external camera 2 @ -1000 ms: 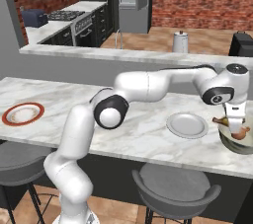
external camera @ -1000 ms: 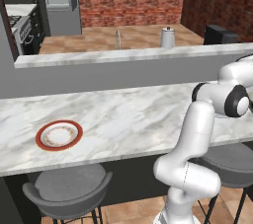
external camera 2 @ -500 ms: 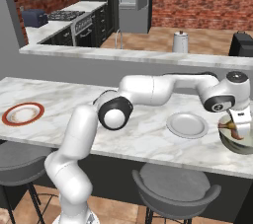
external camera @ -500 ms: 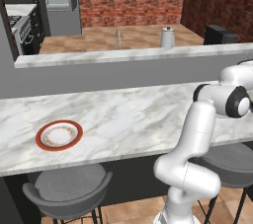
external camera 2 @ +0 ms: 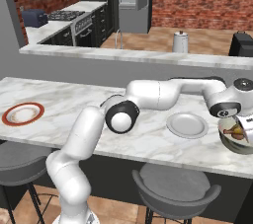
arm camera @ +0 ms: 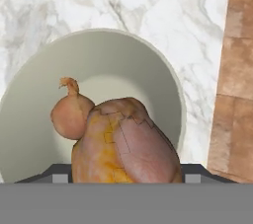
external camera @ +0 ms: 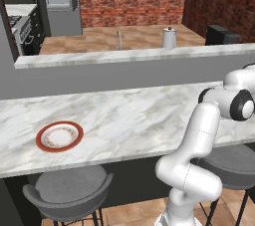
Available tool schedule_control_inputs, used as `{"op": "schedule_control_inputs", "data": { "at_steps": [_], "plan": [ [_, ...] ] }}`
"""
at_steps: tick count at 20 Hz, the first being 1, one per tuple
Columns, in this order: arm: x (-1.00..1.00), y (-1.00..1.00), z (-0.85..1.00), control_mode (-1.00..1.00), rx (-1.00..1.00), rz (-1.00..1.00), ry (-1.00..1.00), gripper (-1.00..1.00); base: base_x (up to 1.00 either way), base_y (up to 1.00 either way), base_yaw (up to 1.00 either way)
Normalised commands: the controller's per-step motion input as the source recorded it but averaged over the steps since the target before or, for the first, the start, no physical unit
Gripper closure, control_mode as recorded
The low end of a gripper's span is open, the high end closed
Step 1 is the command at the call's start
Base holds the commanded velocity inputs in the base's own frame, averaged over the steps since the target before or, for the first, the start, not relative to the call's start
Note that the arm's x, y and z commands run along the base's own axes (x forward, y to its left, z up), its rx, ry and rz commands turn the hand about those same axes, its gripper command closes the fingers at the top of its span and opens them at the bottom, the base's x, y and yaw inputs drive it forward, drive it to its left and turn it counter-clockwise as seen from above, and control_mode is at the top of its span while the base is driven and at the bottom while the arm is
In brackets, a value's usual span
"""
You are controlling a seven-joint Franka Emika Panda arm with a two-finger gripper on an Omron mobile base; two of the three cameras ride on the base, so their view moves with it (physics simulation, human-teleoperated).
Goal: Pick the chicken drumstick and onion from their plates and place them in the bowl. Then put the bowl in the fridge.
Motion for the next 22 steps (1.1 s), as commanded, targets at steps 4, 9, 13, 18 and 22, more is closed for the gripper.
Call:
{"op": "schedule_control_inputs", "data": {
  "at_steps": [4, 9, 13, 18, 22],
  "plan": [
    [0.15, -0.17, 0.00, -1.00, 0.00, 0.09, 0.14, 1.00, 0.00, 0.00, 0.00],
    [0.09, -0.17, 0.00, -1.00, 0.00, 0.07, 0.19, 1.00, 0.00, 0.00, 0.00],
    [0.03, -0.11, 0.00, -1.00, 0.00, 0.06, 0.19, 1.00, 0.00, 0.00, 0.00],
    [0.01, -0.08, 0.00, -1.00, 0.03, 0.05, 0.11, 1.00, 0.00, 0.00, 0.00],
    [0.04, -0.01, 0.00, -1.00, 0.11, 0.01, 0.05, 1.00, 0.00, 0.00, 0.00]
  ]
}}
